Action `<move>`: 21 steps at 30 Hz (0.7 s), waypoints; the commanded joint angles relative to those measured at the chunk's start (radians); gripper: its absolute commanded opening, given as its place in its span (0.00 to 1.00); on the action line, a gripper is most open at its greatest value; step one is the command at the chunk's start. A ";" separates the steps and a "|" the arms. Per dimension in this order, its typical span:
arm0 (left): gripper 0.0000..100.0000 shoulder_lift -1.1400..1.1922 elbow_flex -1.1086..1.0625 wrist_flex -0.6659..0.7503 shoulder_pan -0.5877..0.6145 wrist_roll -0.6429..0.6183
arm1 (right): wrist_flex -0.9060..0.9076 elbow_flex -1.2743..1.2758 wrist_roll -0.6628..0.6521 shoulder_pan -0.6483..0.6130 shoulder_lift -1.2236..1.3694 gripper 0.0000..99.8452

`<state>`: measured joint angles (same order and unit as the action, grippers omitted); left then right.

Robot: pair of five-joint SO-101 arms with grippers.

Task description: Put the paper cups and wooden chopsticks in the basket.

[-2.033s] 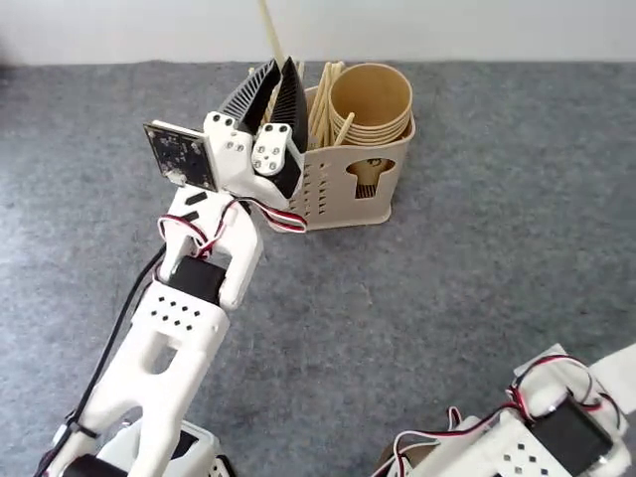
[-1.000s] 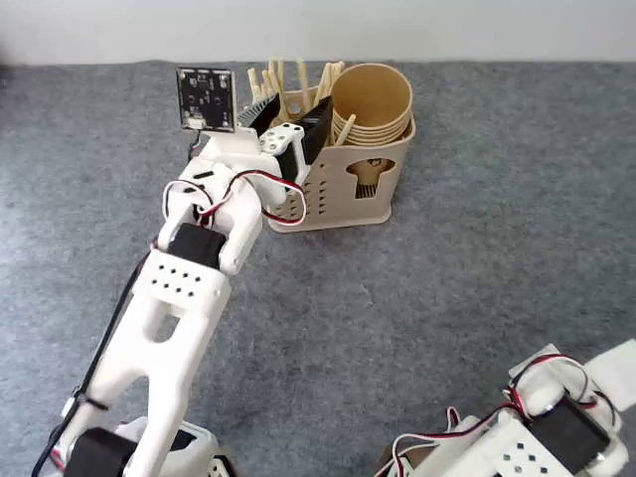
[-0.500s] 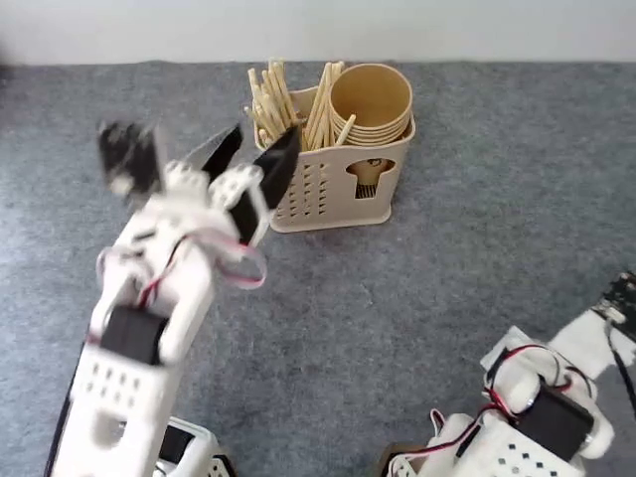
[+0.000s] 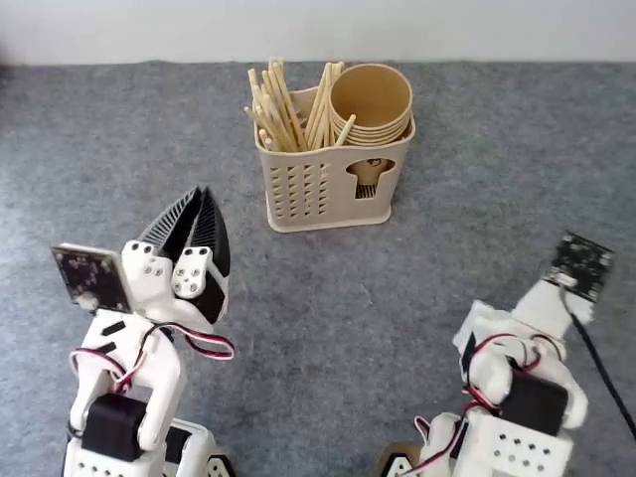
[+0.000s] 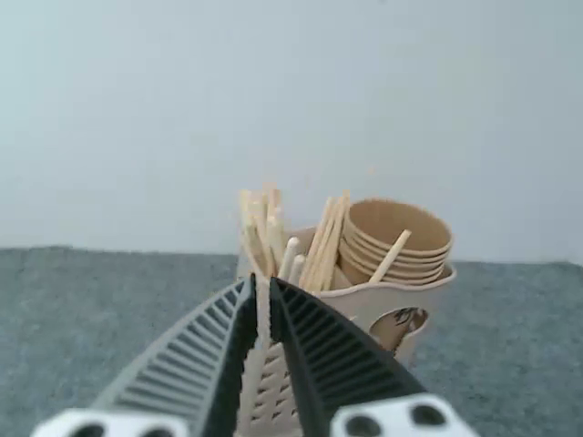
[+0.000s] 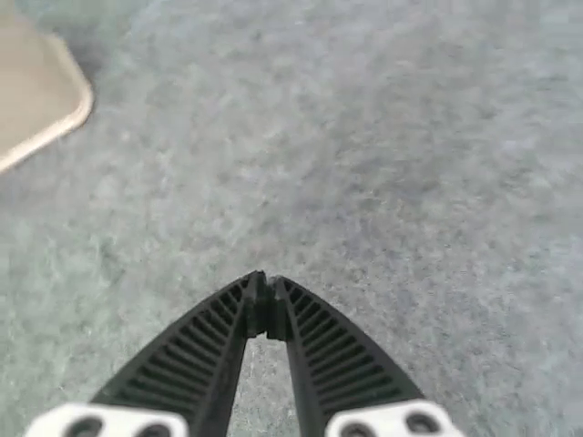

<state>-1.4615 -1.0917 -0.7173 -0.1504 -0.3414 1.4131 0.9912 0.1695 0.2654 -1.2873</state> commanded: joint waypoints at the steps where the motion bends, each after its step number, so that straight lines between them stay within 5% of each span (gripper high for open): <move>1: 0.02 -0.015 0.002 -0.071 0.061 0.005 | -0.050 0.028 0.012 -0.028 -0.016 0.01; 10: 0.01 -0.023 -0.114 -0.198 0.086 0.005 | -0.053 0.083 0.014 -0.030 -0.062 0.01; 18: 0.01 -0.384 -0.259 -0.222 0.078 0.003 | 0.002 0.210 0.011 -0.053 -0.478 0.01; 21: 0.01 -0.327 -0.269 -0.233 0.081 0.003 | -0.005 0.315 0.009 -0.119 -0.538 0.01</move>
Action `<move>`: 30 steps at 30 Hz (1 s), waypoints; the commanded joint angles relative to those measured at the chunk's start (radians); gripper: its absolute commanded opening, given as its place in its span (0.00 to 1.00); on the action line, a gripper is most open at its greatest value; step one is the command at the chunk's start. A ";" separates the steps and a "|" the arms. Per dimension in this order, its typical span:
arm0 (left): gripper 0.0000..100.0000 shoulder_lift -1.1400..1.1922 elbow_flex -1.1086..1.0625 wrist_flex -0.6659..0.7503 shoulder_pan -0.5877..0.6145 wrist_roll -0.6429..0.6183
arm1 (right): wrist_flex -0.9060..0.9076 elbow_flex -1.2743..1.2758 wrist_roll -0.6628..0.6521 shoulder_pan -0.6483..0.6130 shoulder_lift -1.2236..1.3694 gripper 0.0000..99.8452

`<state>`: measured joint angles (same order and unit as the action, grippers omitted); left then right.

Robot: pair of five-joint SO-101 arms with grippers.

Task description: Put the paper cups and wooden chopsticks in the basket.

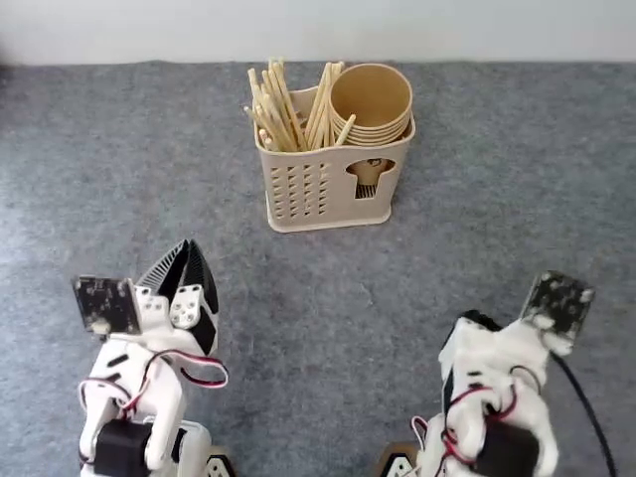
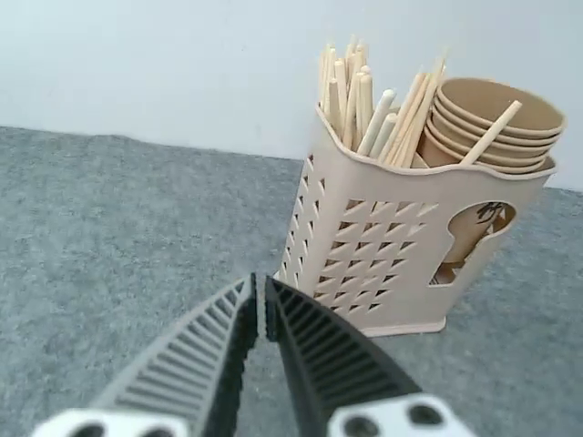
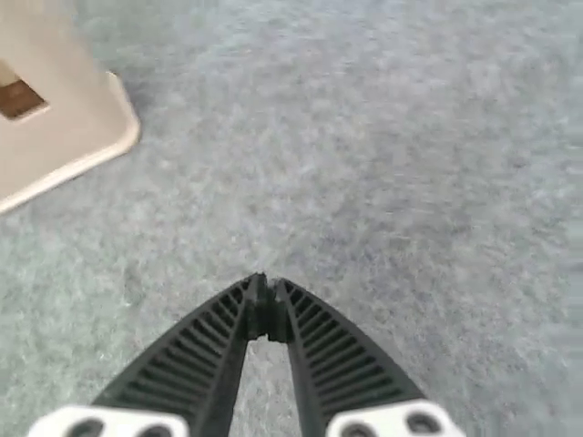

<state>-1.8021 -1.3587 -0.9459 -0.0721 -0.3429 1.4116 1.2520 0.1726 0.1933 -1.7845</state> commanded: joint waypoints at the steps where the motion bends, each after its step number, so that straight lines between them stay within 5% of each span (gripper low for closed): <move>1: 0.01 0.034 -0.002 -0.005 0.006 0.005 | -0.010 0.074 0.006 -0.064 -0.025 0.01; 8: 0.01 0.008 -0.081 -0.057 0.015 0.012 | -0.061 0.213 0.008 -0.150 -0.033 0.01; 16: 0.01 -0.018 -0.325 0.031 0.178 0.150 | -0.110 0.354 0.002 -0.170 -0.031 0.01; 22: 0.01 -0.017 -0.325 -0.080 0.186 0.204 | -0.209 0.431 -0.006 -0.171 -0.030 0.01; 30: 0.01 -0.015 -0.325 -0.178 0.187 0.204 | -0.170 0.431 -0.170 -0.163 -0.028 0.01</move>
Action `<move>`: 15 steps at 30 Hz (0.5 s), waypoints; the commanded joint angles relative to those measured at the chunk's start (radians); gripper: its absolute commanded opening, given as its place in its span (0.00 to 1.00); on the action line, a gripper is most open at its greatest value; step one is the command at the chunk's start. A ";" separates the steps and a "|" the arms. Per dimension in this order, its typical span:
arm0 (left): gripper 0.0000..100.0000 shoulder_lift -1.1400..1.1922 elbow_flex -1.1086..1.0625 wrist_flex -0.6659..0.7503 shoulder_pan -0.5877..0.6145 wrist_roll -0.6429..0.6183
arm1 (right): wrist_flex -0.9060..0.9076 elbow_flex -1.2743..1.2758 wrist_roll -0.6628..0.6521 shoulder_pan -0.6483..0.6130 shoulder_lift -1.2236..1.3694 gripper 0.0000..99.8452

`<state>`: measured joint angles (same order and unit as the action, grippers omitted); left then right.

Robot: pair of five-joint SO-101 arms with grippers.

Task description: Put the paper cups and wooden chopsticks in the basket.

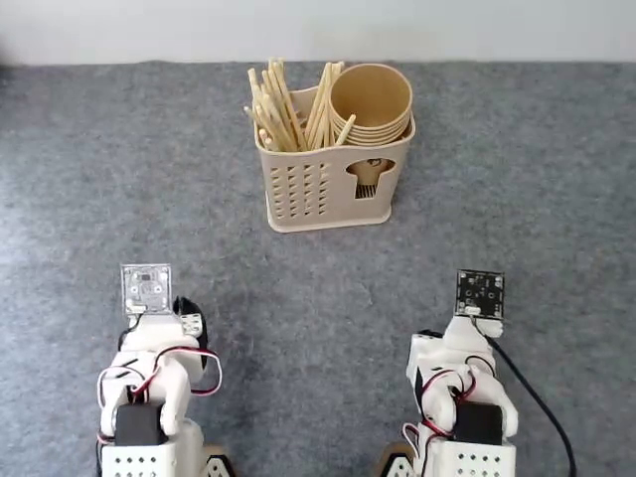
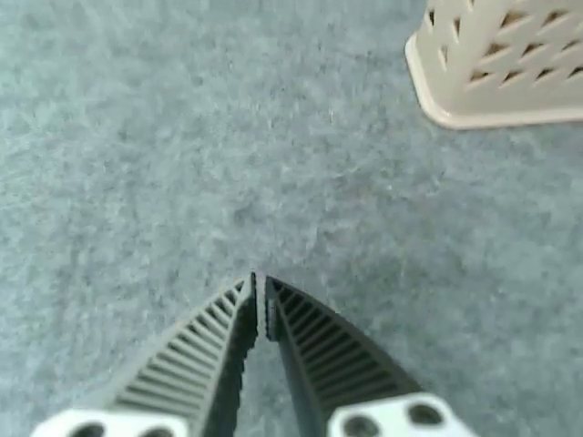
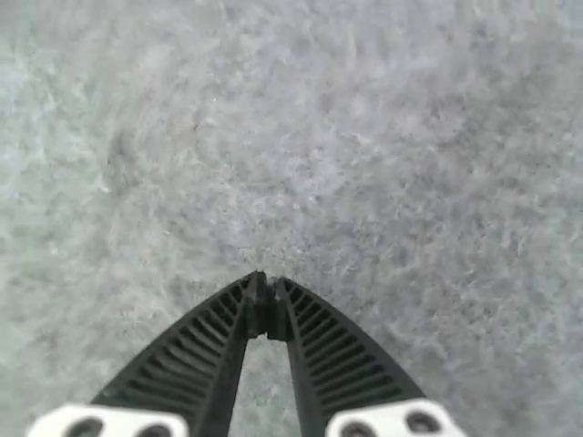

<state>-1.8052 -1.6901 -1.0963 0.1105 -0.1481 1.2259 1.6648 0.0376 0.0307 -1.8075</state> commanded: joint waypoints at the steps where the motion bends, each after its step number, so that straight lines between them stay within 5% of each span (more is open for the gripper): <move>1: 0.01 -0.012 0.007 -0.043 0.005 0.009 | 0.027 0.018 -0.034 -0.001 -0.005 0.01; 8: 0.01 -0.012 0.007 -0.133 0.002 0.014 | 0.082 0.018 -0.032 0.001 -0.005 0.01; 15: 0.01 -0.012 0.005 -0.164 0.005 0.167 | 0.082 0.018 -0.031 0.001 -0.005 0.01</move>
